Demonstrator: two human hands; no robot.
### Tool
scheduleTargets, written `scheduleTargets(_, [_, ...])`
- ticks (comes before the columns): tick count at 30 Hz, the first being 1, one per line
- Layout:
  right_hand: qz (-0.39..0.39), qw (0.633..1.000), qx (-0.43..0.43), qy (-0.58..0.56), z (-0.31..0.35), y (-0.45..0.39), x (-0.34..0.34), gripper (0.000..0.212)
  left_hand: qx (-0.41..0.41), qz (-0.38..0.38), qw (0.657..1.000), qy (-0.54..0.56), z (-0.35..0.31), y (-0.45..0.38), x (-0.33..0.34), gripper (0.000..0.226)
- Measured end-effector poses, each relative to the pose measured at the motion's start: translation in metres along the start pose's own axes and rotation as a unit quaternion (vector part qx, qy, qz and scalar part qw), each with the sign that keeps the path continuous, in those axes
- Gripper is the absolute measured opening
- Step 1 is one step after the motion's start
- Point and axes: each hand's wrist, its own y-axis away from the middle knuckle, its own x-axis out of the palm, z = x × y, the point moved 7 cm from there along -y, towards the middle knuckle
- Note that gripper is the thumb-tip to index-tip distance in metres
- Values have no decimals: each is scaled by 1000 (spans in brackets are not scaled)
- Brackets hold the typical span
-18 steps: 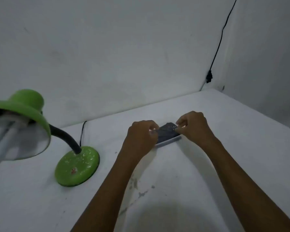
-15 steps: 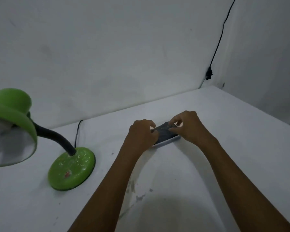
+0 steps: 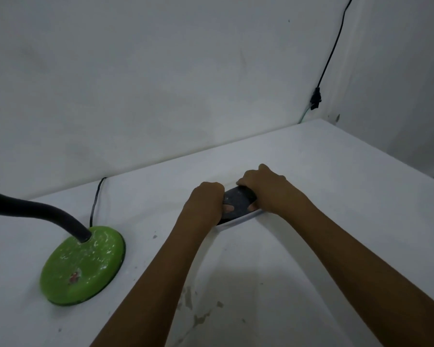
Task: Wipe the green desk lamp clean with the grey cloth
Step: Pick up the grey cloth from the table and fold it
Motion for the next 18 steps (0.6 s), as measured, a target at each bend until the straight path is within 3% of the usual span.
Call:
scheduleTargets(3, [-19,998,-11,58,6,-1,-2,42,20,0,1000,12,-1,2,0,35])
scheduleTargets(6, [-72,996,-35,40,5,0,-9,39,30,-36,995,85,5,9,-1,34])
scheduleTargets(9, [-97,986,-32,-132,-13,8,-15,41,57,-95,968,225,14,17,-8,22])
scheduleTargets(12, [-122,946,-44,-298,-25,21,-25,39,88,-166,926,329,21,30,-31,20])
scheduleTargets(15, [-173,884,-44,-432,-27,39,-43,31,62,-182,860,474,27,47,-51,23])
scheduleTargets(18, [-201,800,-24,-565,-17,61,-55,25,1,-109,733,672,26,70,-51,29])
